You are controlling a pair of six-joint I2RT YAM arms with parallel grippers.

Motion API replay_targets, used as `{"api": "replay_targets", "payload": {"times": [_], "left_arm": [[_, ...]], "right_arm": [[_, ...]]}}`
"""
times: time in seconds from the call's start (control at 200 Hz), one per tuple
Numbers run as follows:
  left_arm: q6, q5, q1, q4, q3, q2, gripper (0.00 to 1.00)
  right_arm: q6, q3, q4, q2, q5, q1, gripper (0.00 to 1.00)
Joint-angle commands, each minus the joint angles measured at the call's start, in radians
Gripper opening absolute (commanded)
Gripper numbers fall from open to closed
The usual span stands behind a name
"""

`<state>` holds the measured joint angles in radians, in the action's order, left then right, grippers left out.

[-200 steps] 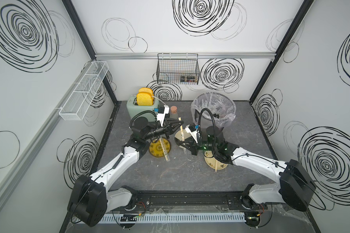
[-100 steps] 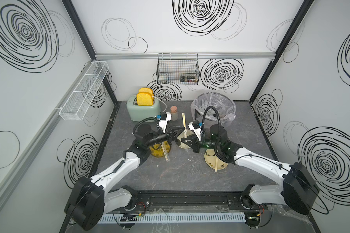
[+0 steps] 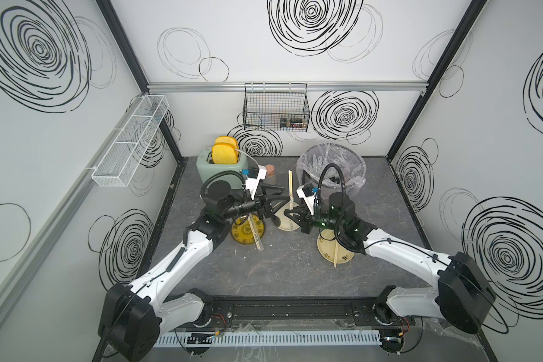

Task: Remove the packaging of disposable chopsticks
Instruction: Remove the packet bag from the disposable chopsticks.

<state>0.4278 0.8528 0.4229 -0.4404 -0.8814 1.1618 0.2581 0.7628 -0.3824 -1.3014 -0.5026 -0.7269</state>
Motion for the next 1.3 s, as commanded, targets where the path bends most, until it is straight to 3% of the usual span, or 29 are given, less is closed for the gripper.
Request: {"api": "replay_targets", "payload": {"times": [0.0, 0.325, 0.465, 0.75, 0.801, 0.941, 1.011, 1.186, 1.296], "left_arm": [[-0.039, 0.031, -0.012, 0.028, -0.059, 0.033, 0.60], [-0.027, 0.035, -0.018, 0.028, -0.118, 0.118, 0.58], [-0.029, 0.034, -0.019, 0.037, -0.137, 0.135, 0.50], [-0.044, 0.048, -0.025, 0.044, -0.147, 0.144, 0.00], [-0.041, 0.045, -0.028, 0.027, -0.135, 0.137, 0.00], [0.008, 0.044, -0.053, -0.066, -0.087, 0.114, 0.00], [0.060, 0.057, -0.069, -0.125, -0.066, 0.109, 0.00], [0.119, 0.079, -0.087, -0.219, -0.033, 0.105, 0.00], [0.146, 0.091, -0.091, -0.256, -0.022, 0.103, 0.00]], "right_arm": [[-0.007, -0.007, -0.032, 0.012, 0.001, -0.012, 0.00], [-0.015, -0.008, -0.040, 0.009, -0.023, -0.031, 0.00], [-0.018, -0.007, -0.044, 0.004, -0.031, -0.040, 0.00], [-0.024, -0.003, -0.038, 0.004, -0.028, -0.051, 0.00], [-0.021, -0.003, -0.034, 0.003, -0.022, -0.051, 0.00], [-0.002, -0.018, -0.015, -0.003, -0.025, -0.049, 0.27], [0.009, -0.046, -0.021, -0.001, -0.031, -0.049, 0.33], [0.032, -0.103, -0.032, -0.001, -0.024, -0.048, 0.31], [0.041, -0.112, -0.041, -0.015, -0.025, -0.048, 0.22]]}}
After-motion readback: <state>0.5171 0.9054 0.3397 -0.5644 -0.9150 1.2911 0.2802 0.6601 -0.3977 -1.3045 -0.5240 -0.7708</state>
